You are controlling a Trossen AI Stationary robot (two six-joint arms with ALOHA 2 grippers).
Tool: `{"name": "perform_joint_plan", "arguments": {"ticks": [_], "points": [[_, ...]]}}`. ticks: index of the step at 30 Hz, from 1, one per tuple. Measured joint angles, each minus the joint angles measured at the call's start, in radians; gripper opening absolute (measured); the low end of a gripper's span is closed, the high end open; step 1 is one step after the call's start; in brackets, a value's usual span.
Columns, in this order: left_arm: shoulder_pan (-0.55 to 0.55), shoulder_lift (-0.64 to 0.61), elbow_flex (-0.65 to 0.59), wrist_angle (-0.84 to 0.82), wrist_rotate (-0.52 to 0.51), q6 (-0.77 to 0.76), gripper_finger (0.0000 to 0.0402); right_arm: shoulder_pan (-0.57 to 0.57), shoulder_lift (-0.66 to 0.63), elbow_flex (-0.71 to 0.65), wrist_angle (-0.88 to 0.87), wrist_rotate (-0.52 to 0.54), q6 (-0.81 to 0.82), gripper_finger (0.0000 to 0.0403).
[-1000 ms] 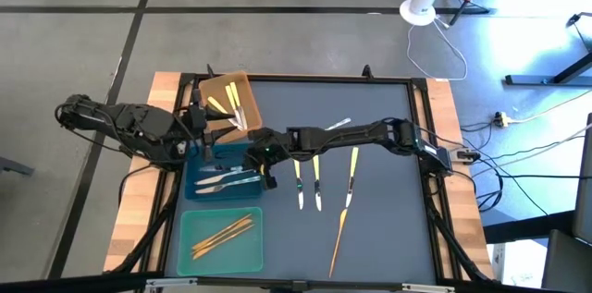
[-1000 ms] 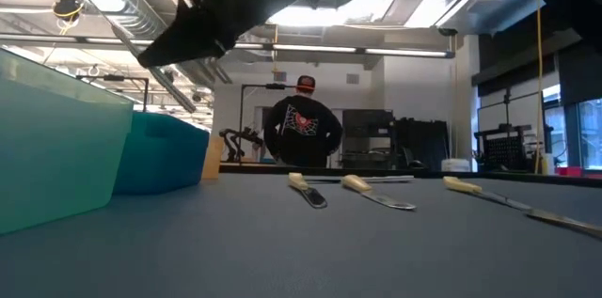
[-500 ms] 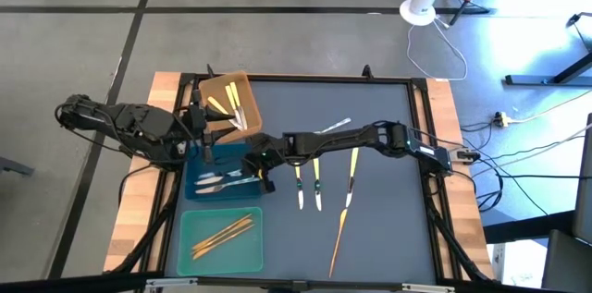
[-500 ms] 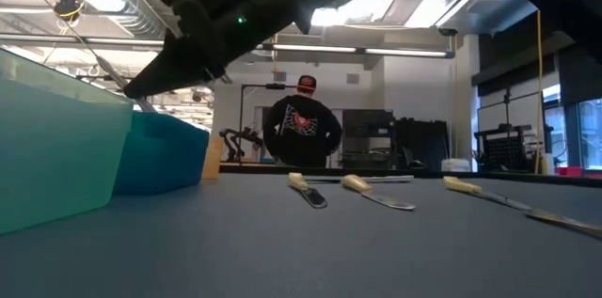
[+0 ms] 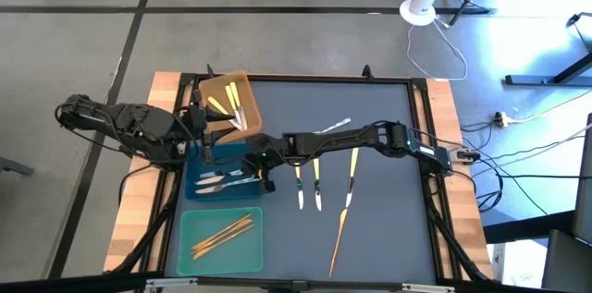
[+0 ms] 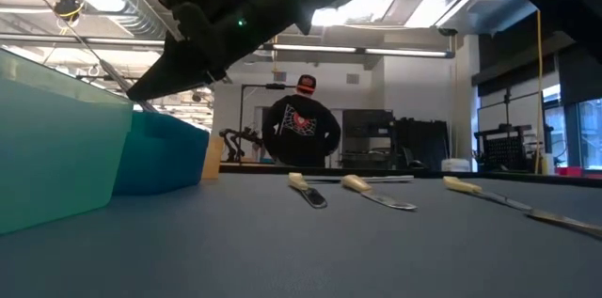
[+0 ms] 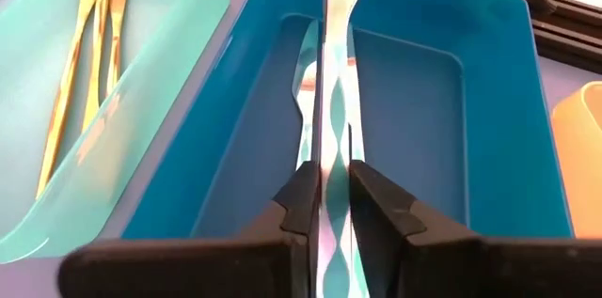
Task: Sort silverware by color (type)
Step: Put the white-green knife into the blue bin, then put the yellow knife into the orange bin
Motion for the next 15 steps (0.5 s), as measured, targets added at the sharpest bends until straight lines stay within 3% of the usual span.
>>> {"name": "perform_joint_plan", "arguments": {"ticks": [15], "points": [[0.000,0.000,0.000,0.000,0.000,0.000,0.0130,0.000,-0.001,0.000,0.000,0.000,0.000,0.0112]]}}
